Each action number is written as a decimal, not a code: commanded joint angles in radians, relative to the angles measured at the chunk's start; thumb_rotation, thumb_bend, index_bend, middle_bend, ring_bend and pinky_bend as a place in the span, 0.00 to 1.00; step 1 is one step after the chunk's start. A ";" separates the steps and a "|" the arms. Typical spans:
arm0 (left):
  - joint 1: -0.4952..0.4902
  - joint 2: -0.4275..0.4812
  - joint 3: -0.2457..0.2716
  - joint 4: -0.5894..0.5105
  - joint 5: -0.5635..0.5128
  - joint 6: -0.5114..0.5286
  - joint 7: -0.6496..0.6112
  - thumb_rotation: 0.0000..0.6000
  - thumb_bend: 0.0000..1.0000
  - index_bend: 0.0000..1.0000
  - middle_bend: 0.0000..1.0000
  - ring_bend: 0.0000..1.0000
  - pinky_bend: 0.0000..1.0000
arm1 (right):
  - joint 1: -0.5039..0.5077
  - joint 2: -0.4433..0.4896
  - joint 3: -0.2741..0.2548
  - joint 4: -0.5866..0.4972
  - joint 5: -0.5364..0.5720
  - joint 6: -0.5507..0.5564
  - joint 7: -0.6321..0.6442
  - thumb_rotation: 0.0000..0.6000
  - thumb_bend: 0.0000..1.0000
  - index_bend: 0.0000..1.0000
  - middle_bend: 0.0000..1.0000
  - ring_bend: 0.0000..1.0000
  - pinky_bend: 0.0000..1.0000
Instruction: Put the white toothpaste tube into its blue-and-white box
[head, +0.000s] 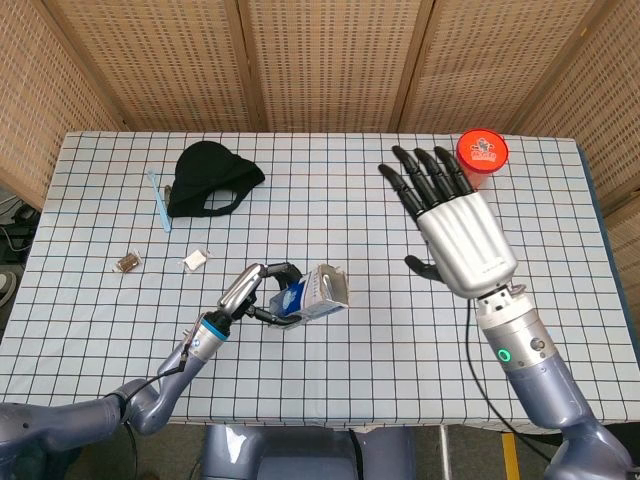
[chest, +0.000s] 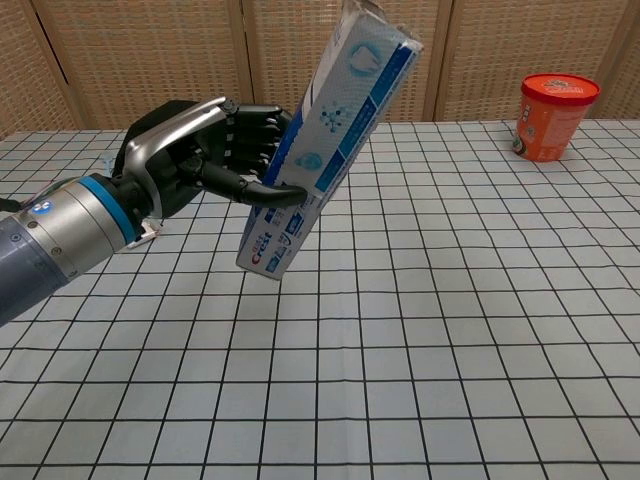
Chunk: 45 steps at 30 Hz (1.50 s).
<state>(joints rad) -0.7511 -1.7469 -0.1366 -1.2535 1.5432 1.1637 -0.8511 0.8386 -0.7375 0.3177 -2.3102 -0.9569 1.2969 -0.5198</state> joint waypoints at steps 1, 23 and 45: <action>0.002 0.030 0.010 0.008 0.012 0.000 0.044 1.00 0.17 0.61 0.47 0.49 0.52 | -0.068 0.017 -0.029 0.114 0.009 -0.052 0.098 1.00 0.00 0.00 0.00 0.01 0.07; 0.023 0.120 0.070 0.169 -0.086 -0.183 0.404 1.00 0.19 0.61 0.47 0.49 0.48 | -0.296 -0.323 -0.263 0.718 -0.277 -0.192 0.461 1.00 0.00 0.00 0.00 0.00 0.00; 0.153 0.369 0.038 -0.183 -0.104 0.007 0.566 1.00 0.00 0.00 0.00 0.00 0.00 | -0.438 -0.318 -0.276 0.734 -0.442 -0.035 0.583 1.00 0.00 0.00 0.00 0.00 0.00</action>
<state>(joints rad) -0.6641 -1.4603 -0.1015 -1.3448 1.4376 1.0861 -0.3715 0.4269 -1.0609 0.0518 -1.5713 -1.3699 1.2270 0.0484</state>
